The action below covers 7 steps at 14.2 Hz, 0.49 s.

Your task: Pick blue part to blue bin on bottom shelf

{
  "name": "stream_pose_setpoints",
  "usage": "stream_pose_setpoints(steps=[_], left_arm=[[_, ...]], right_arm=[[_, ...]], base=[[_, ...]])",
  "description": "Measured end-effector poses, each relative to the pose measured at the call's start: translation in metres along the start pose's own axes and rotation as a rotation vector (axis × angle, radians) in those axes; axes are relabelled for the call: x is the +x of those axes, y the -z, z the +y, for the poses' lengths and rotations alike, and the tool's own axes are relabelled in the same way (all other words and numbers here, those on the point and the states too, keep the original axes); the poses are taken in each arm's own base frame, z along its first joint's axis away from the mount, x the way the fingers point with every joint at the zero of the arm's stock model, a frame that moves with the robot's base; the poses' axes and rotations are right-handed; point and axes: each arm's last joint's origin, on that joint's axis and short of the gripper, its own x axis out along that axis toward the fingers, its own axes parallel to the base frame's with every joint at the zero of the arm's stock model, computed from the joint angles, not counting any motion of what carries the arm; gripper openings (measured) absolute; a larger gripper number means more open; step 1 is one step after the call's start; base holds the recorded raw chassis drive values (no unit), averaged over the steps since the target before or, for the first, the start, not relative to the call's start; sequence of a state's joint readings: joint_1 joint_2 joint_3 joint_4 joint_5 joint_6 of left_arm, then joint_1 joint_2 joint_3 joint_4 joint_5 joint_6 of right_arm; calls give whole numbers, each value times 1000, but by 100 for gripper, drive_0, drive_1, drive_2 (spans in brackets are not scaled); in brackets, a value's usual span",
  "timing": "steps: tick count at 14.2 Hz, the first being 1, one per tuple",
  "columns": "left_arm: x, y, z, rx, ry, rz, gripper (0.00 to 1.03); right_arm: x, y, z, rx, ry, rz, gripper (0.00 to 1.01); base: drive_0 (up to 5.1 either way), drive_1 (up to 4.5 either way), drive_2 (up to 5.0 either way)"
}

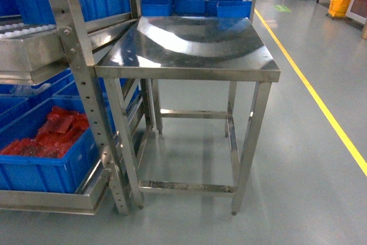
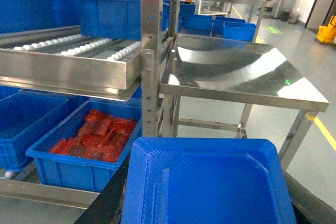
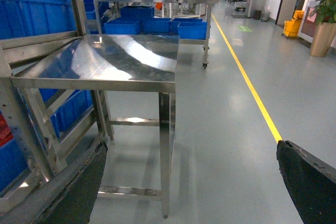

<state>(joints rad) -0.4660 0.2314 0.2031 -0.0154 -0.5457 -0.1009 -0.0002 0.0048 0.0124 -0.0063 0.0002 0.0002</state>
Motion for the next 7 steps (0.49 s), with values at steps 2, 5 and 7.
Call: stream_pose_setpoints(steps=[2, 5, 7], left_arm=[[0, 0, 0, -1, -1, 0, 43], [0, 0, 0, -1, 0, -1, 43], [0, 0, 0, 0, -1, 1, 43]], right_arm=[[0, 0, 0, 0, 0, -2, 98], [0, 0, 0, 0, 0, -2, 98], [0, 0, 0, 0, 0, -1, 98]], base=[[-6, 404, -416], [0, 411, -410], [9, 419, -402]])
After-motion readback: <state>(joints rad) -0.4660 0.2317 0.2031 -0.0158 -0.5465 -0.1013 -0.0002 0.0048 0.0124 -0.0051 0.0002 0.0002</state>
